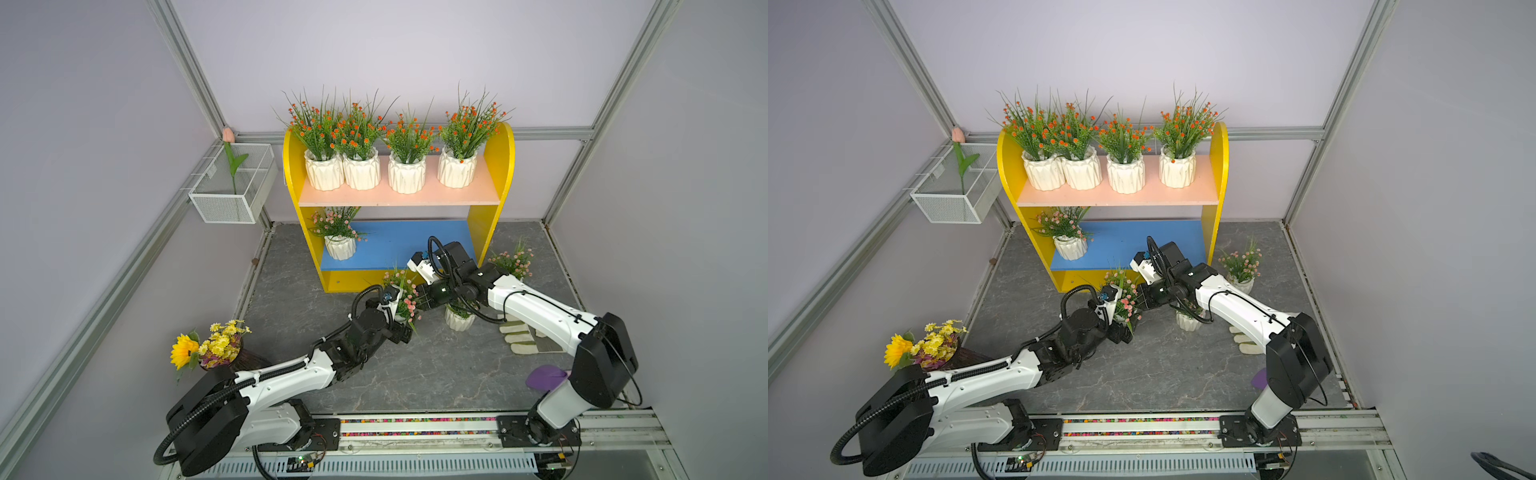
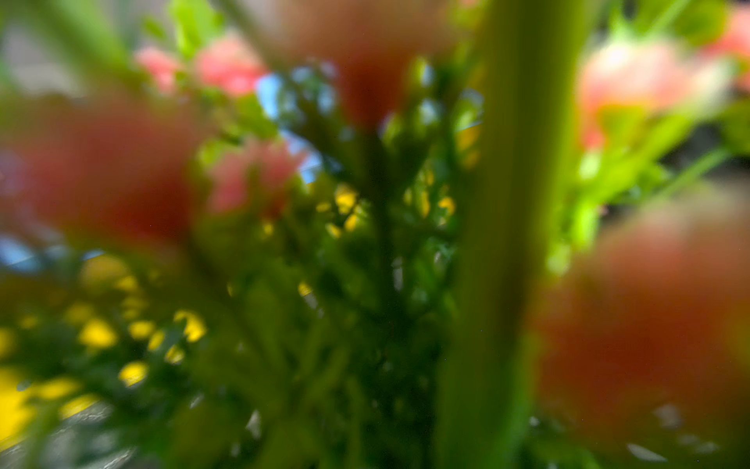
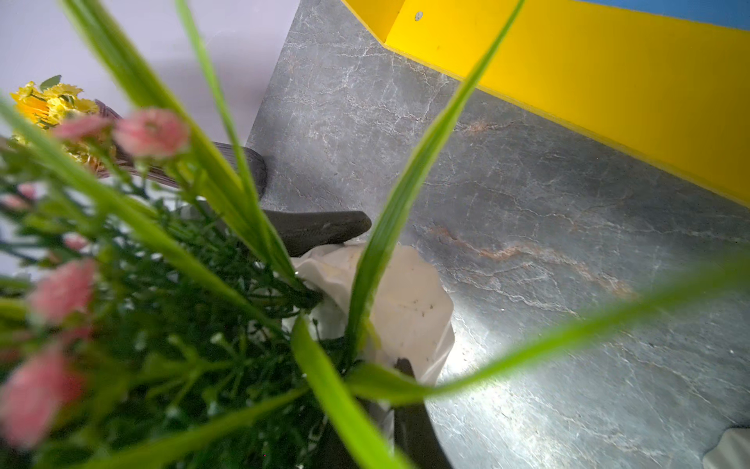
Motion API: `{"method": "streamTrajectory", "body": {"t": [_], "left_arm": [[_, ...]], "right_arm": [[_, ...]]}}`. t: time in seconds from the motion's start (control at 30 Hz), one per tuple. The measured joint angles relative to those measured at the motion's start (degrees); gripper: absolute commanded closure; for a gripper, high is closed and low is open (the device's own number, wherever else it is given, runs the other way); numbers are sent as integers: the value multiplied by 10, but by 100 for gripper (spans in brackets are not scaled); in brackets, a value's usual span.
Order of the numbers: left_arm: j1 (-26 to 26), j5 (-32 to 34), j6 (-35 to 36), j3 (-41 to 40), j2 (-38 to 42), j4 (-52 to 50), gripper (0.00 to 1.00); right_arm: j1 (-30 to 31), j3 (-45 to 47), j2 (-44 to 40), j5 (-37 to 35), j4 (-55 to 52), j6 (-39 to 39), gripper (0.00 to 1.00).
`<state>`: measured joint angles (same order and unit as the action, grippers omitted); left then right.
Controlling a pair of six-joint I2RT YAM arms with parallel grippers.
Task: Place the baby's breath potted plants on the rack by color
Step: Pick up the baby's breath potted plant from the center of the board, then place the baby's breath potted plant on the rack.
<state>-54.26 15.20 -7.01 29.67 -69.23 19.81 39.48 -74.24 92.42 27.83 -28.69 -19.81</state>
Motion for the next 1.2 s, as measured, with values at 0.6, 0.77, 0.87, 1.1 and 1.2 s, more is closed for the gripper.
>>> {"method": "streamTrajectory", "body": {"t": [0.6,0.77,0.87,1.1,1.2], "left_arm": [[-3,3,-3,7,0,-19,35],[-2,13,-9,7,0,-56,35],[-2,20,-14,7,0,-66,35],[-2,65,-19,23,-2,-98,35],[-2,79,-20,60,-9,-117,35]], "right_arm": [[-14,17,-35,-8,26,-12,78],[-36,23,-68,-8,51,-14,77],[-52,39,-86,-10,57,-14,76],[-101,122,-158,-37,63,-18,71],[-106,156,-195,-54,60,-18,70]]}}
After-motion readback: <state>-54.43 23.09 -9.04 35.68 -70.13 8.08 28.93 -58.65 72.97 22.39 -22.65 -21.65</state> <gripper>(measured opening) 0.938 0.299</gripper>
